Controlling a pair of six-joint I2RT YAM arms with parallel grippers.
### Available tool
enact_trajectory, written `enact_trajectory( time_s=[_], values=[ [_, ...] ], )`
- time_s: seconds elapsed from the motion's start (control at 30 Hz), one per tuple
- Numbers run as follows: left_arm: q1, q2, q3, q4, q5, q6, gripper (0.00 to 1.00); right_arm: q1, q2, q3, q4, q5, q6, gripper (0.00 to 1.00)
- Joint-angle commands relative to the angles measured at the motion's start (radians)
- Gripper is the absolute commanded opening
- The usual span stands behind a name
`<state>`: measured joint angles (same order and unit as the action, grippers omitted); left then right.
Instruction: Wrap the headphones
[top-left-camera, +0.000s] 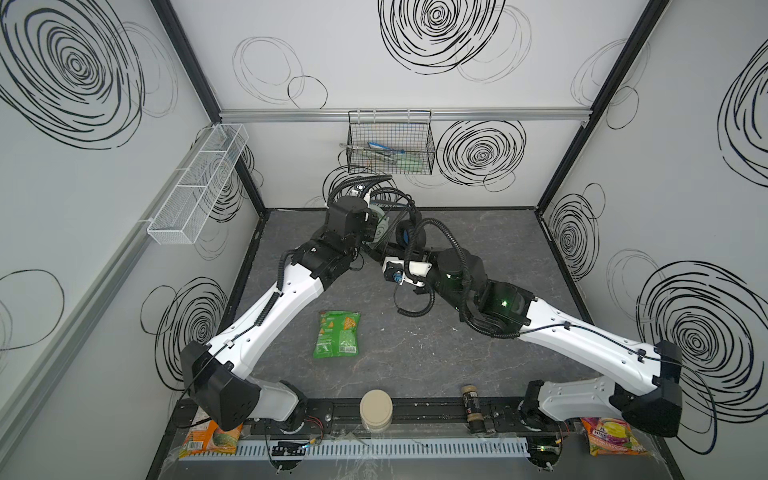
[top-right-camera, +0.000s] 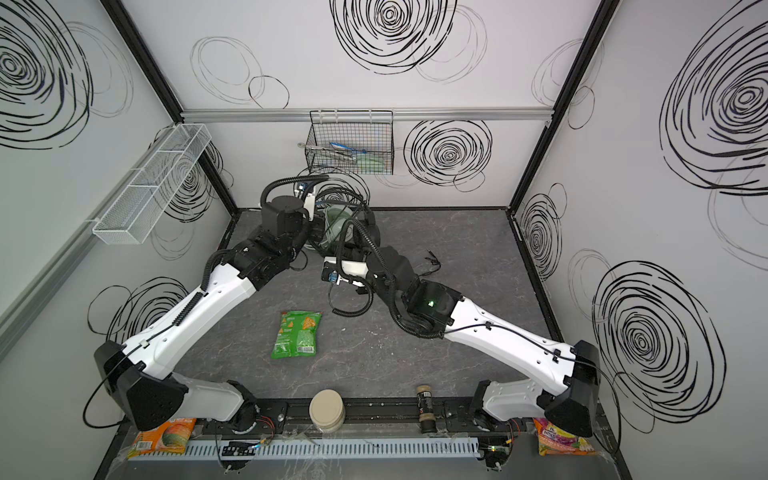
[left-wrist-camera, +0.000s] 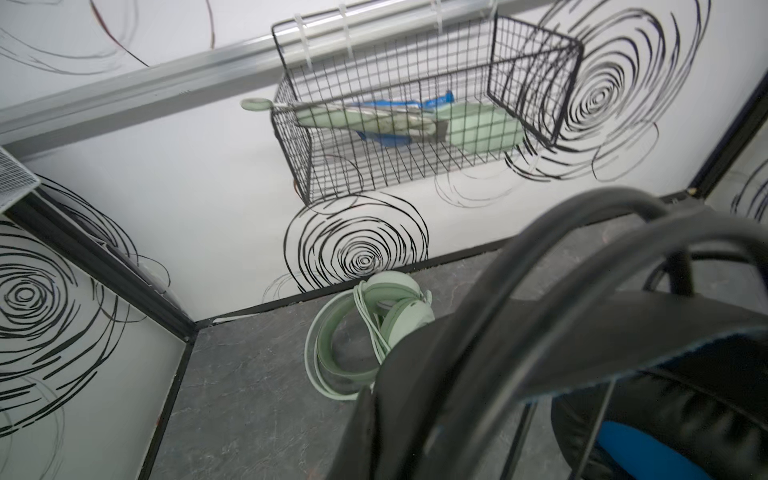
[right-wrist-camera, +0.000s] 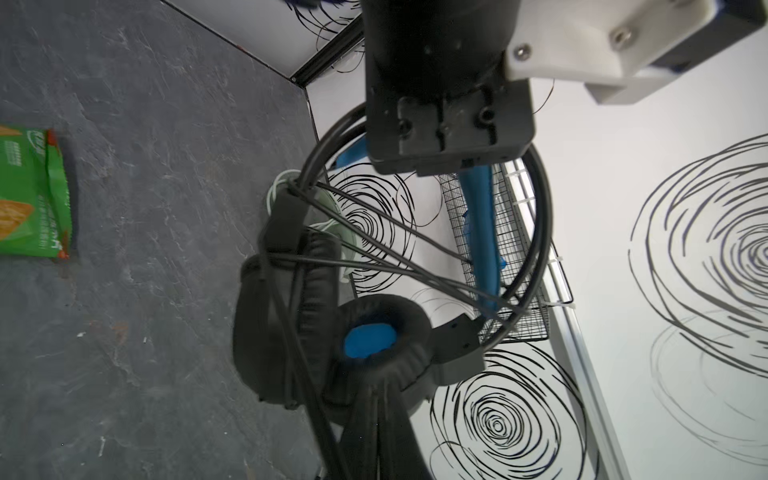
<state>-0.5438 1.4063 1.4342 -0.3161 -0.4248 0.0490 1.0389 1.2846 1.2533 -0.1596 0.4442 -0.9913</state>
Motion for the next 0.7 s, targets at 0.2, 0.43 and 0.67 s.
enact_trajectory(
  time_s=[0.2,0.43,0.67],
  values=[
    [0.040,-0.080,0.003,-0.167,0.348,0.031,0.00,-0.123,-0.024,0.082,0.126,0.005,-0.120,0.12],
    [0.111,-0.173,-0.094,-0.180,0.638,0.018,0.00,-0.157,-0.024,0.091,0.129,-0.013,-0.121,0.15],
    [0.152,-0.257,-0.216,-0.043,0.833,-0.105,0.00,-0.232,-0.039,0.069,0.131,-0.059,-0.054,0.14]
  ],
)
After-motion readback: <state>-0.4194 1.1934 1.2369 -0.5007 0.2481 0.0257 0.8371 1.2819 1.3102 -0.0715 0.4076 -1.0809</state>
